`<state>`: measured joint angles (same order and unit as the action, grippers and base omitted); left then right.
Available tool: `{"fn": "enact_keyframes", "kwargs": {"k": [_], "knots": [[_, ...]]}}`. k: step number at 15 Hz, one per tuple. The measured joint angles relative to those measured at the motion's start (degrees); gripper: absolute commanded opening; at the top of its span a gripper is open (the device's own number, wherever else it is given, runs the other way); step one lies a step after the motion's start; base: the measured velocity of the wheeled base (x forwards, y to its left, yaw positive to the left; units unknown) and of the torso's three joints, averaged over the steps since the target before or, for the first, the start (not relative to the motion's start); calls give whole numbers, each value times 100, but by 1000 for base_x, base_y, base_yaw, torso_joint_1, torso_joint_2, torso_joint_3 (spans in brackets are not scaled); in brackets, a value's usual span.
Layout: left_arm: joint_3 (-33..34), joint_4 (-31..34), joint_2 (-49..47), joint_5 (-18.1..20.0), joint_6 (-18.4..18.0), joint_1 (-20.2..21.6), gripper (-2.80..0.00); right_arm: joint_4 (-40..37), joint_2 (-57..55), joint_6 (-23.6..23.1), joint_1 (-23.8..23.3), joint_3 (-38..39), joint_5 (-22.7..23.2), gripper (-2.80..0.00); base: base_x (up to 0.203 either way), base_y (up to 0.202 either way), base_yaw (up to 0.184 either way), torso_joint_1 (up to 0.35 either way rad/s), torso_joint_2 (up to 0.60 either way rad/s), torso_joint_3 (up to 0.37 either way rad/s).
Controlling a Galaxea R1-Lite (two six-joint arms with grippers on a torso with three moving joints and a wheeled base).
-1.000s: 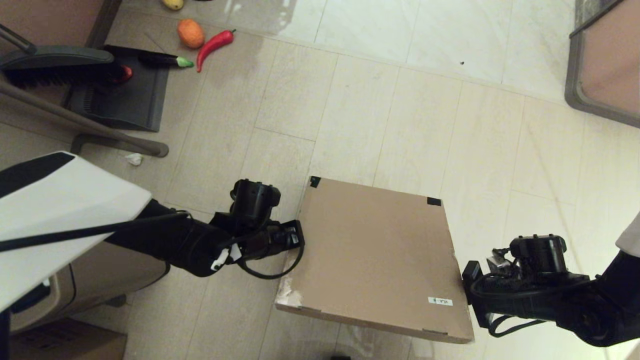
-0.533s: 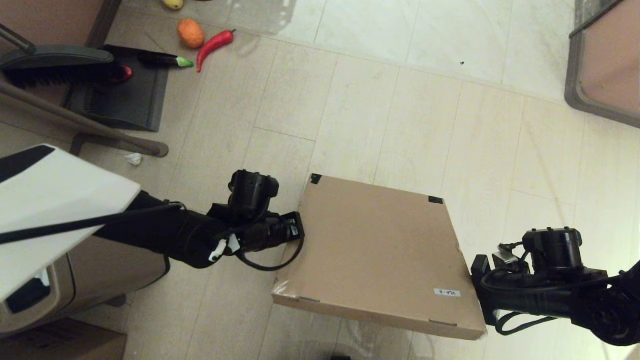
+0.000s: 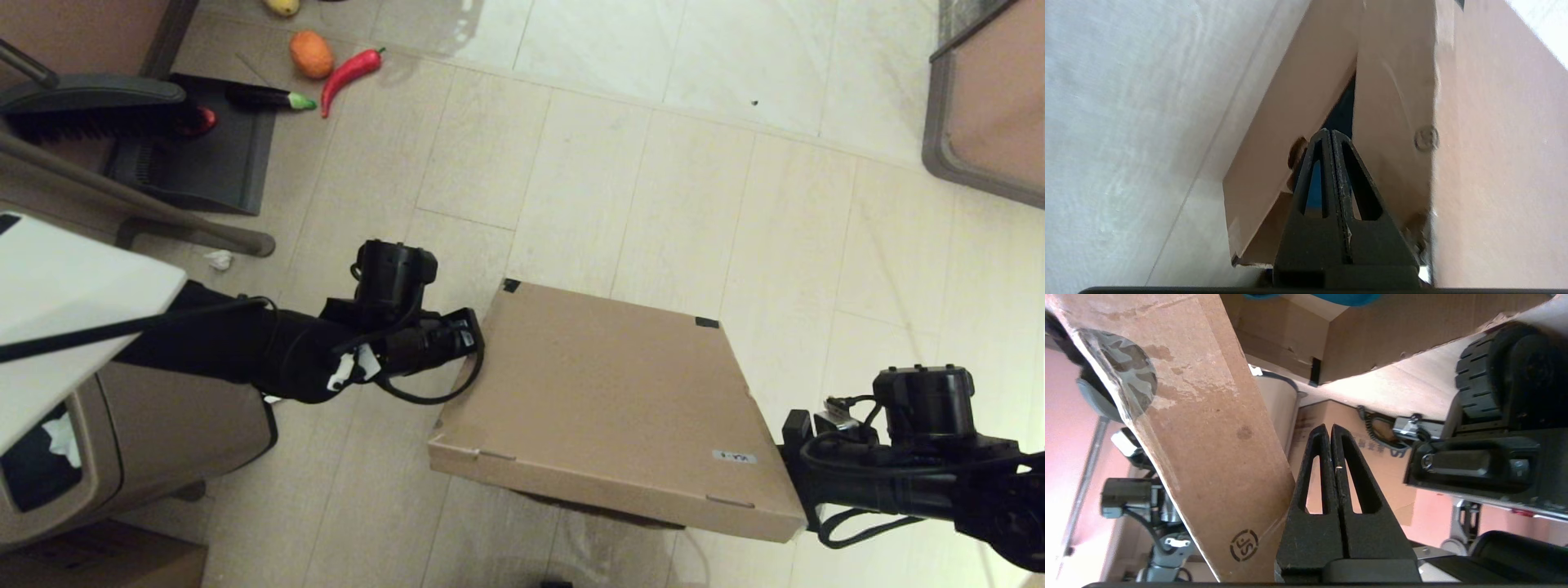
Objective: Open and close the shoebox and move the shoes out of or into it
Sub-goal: Open the shoe box
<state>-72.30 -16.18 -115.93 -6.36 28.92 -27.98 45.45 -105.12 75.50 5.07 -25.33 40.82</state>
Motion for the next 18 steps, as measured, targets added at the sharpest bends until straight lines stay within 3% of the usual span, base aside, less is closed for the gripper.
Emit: {"fn": "enact_keyframes", "kwargs": {"k": [6,12,18], "knots": [[-370,-20,22,-393,0,230,-280,-141,191,120,-16,32,45,-280,0,0,0,0,0,0],[-563,-65,-27,-823,0,582,-280,-168,549,688,-257,-57,353,-280,0,0,0,0,0,0],[-556,-53,-46,-800,7,778,-280,-157,832,1650,-606,-683,679,-280,0,0,0,0,0,0]]}}
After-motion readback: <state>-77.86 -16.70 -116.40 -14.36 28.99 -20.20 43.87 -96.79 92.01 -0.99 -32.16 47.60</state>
